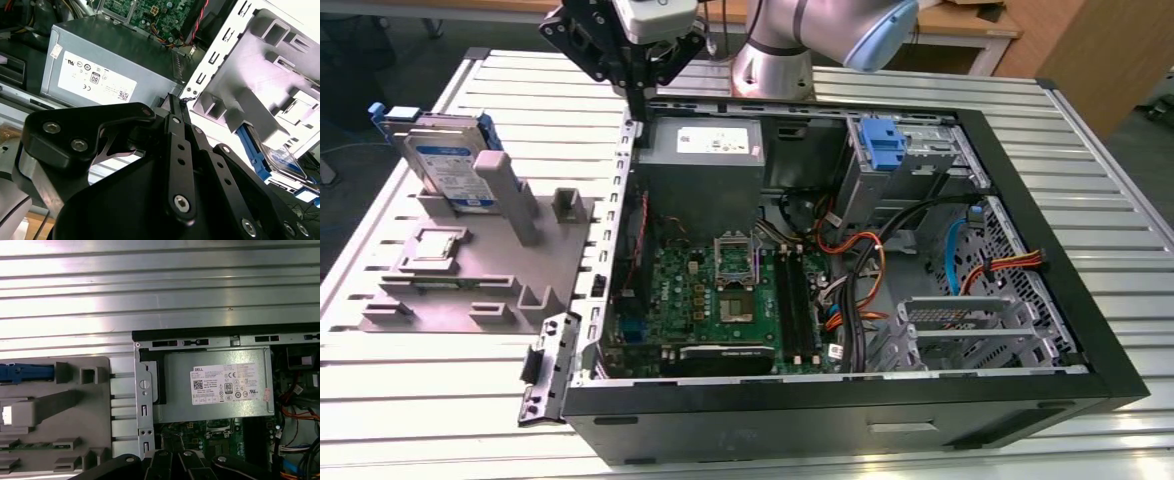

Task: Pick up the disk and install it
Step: 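Reach for the disk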

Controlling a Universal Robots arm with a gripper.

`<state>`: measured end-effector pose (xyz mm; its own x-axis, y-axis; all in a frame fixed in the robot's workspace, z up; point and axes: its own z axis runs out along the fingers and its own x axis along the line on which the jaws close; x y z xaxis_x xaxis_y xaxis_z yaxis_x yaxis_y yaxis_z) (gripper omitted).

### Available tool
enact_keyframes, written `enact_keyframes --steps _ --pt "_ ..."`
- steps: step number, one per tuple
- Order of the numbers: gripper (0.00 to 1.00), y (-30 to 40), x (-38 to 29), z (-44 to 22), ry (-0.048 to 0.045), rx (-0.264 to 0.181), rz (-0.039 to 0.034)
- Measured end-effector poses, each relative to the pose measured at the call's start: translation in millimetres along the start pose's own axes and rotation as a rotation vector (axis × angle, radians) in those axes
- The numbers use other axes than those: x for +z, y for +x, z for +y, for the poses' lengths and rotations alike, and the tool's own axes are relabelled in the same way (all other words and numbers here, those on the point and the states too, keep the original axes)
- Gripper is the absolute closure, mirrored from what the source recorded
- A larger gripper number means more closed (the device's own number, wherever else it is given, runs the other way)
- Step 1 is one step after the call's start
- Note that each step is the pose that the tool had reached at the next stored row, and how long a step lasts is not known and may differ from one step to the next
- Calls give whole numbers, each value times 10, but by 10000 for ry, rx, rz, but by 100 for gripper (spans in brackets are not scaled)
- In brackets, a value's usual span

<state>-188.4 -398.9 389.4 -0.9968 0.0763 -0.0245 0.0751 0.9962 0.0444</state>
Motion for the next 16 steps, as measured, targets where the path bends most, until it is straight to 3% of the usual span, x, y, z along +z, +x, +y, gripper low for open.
enact_keyframes --steps 16 --pt "90 89 1 -7 0 -1 0"
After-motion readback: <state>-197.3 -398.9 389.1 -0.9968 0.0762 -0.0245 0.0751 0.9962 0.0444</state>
